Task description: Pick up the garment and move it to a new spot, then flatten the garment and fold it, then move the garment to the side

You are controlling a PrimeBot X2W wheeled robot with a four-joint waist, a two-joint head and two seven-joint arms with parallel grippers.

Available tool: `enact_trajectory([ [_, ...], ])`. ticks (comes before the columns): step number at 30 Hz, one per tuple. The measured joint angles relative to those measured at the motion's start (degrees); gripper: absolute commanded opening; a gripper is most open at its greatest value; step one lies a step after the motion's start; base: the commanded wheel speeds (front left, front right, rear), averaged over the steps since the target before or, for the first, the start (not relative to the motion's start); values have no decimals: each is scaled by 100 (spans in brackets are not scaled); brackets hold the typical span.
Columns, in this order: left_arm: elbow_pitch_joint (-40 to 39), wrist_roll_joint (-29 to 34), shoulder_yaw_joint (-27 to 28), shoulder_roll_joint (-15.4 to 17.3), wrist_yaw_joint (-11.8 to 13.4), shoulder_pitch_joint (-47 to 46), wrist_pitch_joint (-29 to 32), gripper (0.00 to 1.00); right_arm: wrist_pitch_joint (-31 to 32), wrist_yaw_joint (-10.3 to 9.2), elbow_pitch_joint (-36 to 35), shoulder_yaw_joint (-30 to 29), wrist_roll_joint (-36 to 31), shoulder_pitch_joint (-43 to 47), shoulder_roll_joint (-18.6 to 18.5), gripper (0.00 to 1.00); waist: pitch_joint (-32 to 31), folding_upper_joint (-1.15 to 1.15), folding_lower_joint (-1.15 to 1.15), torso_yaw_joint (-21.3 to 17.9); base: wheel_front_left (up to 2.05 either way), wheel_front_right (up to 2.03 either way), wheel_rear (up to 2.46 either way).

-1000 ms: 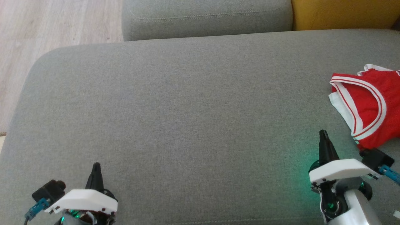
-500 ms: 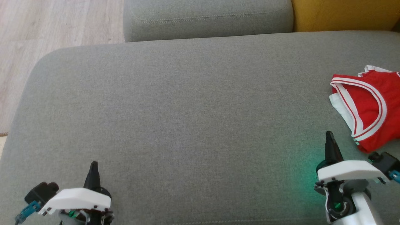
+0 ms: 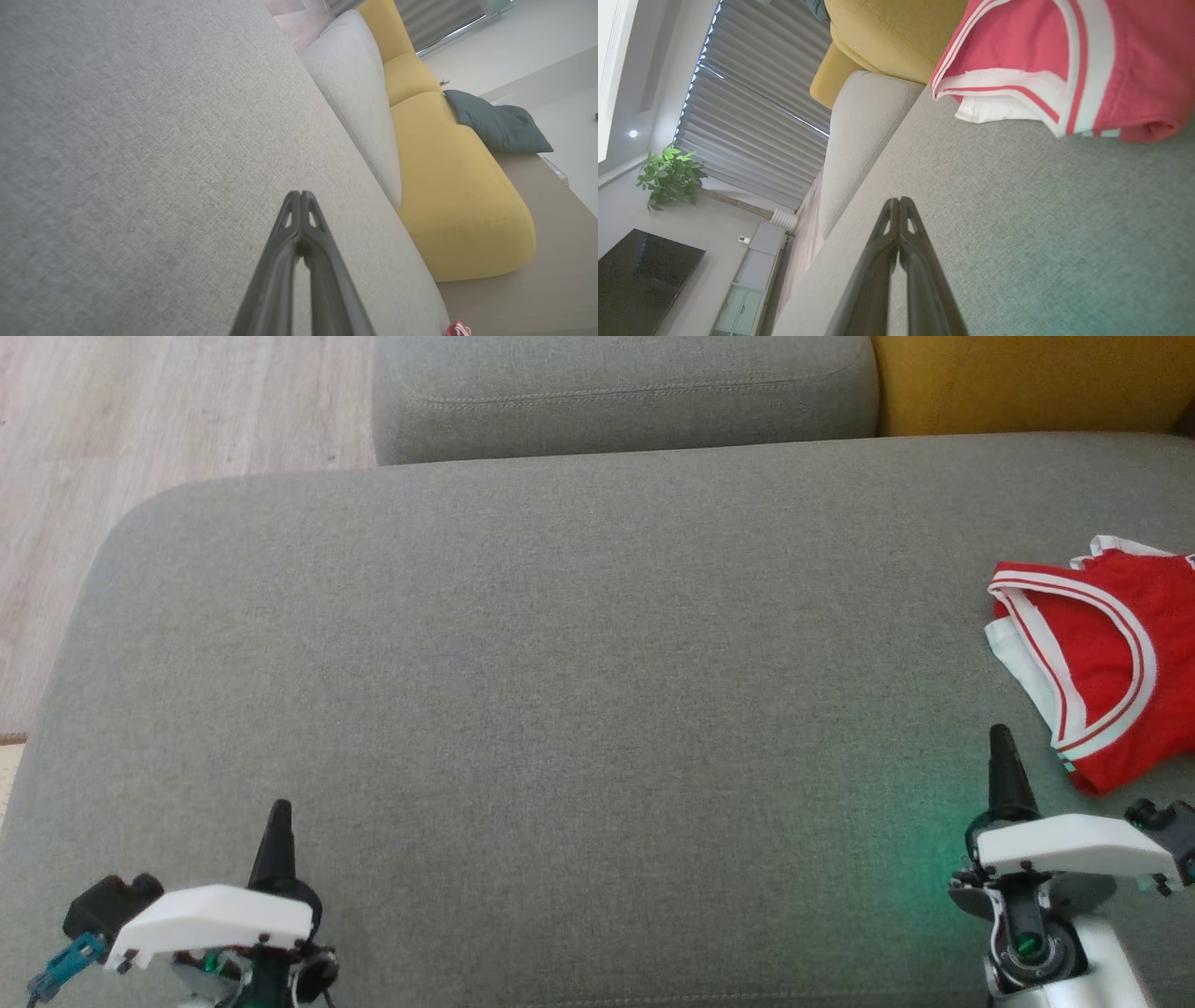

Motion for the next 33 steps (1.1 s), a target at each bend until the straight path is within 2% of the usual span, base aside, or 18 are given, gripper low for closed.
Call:
enact_trajectory([
  [33,-253,-2138,205,3,-258,-82,552,0,535,0,-627,-310,2182,252,1,0,-76,0,0,56,0,0,0],
])
